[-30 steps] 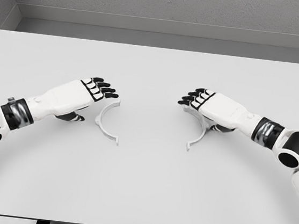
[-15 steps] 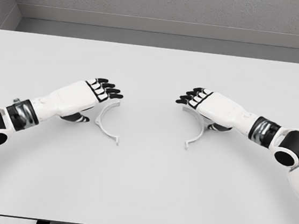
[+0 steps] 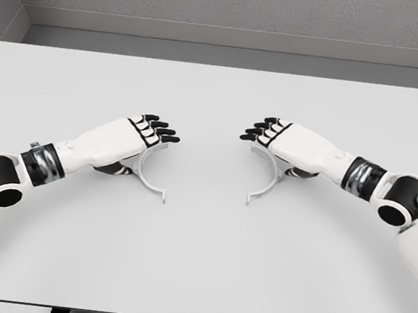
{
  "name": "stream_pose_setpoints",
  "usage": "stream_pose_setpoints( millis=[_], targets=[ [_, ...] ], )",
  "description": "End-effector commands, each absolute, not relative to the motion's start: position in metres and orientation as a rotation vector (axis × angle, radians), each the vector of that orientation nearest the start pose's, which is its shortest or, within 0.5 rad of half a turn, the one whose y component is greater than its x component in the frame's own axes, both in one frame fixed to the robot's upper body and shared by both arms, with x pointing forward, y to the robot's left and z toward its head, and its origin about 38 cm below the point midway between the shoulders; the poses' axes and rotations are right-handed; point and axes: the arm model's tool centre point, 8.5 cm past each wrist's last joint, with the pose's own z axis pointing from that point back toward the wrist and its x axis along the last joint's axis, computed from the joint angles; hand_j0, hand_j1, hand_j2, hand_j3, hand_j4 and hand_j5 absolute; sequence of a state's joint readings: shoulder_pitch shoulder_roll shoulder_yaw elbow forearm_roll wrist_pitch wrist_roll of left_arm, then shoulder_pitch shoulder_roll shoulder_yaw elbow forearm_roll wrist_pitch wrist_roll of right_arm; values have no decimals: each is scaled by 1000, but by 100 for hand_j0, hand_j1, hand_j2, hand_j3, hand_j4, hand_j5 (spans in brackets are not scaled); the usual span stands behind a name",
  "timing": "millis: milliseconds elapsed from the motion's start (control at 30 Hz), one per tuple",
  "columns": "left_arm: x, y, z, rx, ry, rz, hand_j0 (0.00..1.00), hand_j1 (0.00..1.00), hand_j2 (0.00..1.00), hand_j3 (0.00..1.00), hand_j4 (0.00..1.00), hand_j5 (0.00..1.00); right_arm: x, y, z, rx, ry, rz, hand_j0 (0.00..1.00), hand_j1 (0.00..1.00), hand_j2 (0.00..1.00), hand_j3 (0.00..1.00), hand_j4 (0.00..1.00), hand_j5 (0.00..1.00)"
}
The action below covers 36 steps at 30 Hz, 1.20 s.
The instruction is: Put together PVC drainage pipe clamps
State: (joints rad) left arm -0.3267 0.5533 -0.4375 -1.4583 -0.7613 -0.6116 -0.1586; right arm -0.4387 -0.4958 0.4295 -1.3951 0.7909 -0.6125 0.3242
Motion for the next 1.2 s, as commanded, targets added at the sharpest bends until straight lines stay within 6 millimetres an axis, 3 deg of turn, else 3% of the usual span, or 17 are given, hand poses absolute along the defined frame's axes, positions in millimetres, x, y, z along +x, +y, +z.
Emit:
stream_pose_setpoints(
  millis=[0,767,1100,1167],
  targets=[
    [399,239,124,471,-1714,-1875,100,100,100,100,100,100,430,-226,135,-478,-1593,1975,100,100,100,100,100,100],
    [402,210,124,418,-1743,-1870,100,100,100,100,100,100,430,-193,136,-425,-1634,2020,100,100,100,100,100,100],
    [410,223,119,429,-1700,-1858,100,100,100,100,100,100,429,-192,137,-423,-1640,2021,100,100,100,100,100,100],
    [413,226,121,437,-1697,-1855,100,100,100,100,100,100,427,-184,138,-412,-1663,2014,100,100,100,100,100,100]
  ],
)
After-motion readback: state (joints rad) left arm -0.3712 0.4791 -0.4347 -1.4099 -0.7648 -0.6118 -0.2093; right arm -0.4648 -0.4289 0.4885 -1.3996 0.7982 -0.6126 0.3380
